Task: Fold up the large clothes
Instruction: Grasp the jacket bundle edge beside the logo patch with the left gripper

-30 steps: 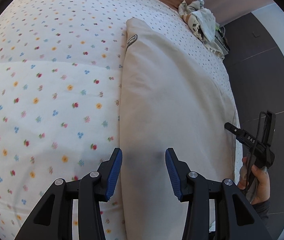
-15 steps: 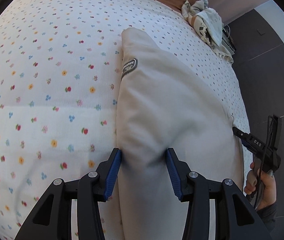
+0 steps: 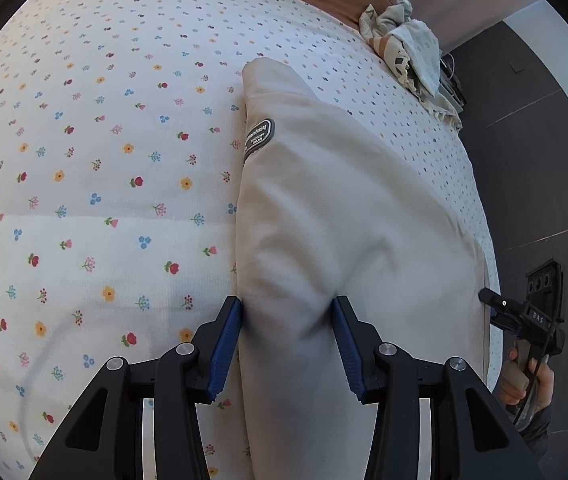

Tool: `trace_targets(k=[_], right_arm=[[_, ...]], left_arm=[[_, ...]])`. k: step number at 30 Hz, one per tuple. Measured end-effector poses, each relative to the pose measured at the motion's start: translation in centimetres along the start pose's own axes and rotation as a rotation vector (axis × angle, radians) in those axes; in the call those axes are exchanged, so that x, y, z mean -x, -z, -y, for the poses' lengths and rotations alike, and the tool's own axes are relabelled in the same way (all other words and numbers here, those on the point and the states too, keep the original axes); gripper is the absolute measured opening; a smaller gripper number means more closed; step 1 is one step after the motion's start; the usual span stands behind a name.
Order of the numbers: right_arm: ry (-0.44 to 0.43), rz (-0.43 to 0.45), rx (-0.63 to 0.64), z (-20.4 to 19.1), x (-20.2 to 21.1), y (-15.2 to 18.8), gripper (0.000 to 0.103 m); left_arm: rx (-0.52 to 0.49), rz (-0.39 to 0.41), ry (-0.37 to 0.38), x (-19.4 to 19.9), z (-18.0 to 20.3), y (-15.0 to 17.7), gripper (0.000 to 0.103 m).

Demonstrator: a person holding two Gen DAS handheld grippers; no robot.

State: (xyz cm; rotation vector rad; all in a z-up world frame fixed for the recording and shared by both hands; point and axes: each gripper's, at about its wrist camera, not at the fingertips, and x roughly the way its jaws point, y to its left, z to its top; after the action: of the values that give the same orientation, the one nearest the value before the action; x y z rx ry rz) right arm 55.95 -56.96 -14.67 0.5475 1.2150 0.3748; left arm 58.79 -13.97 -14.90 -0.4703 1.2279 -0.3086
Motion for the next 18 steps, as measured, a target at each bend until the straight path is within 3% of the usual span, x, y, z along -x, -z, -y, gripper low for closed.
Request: trace_targets(k=[5,13,18], right_arm=[[-0.137,-0.096,0.02,-0.2,-1.8,1.5,0.063],[-0.279,-0.104,-0.062,-0.2,-4.5,-0.3,0.064],[-0.315,-0.109,-0.068,-1.2,-5.9,-1.5,0.064]], left_arm=[[-0.048,0.002,-0.016,0.0,0.5,0.5,0.047],[-0.013,-0.006,-0.008,-0.8,0.1,-0.5,0.048],[-0.014,-0.005,-0.012,-1.4,0.2,-1.8,0.05]])
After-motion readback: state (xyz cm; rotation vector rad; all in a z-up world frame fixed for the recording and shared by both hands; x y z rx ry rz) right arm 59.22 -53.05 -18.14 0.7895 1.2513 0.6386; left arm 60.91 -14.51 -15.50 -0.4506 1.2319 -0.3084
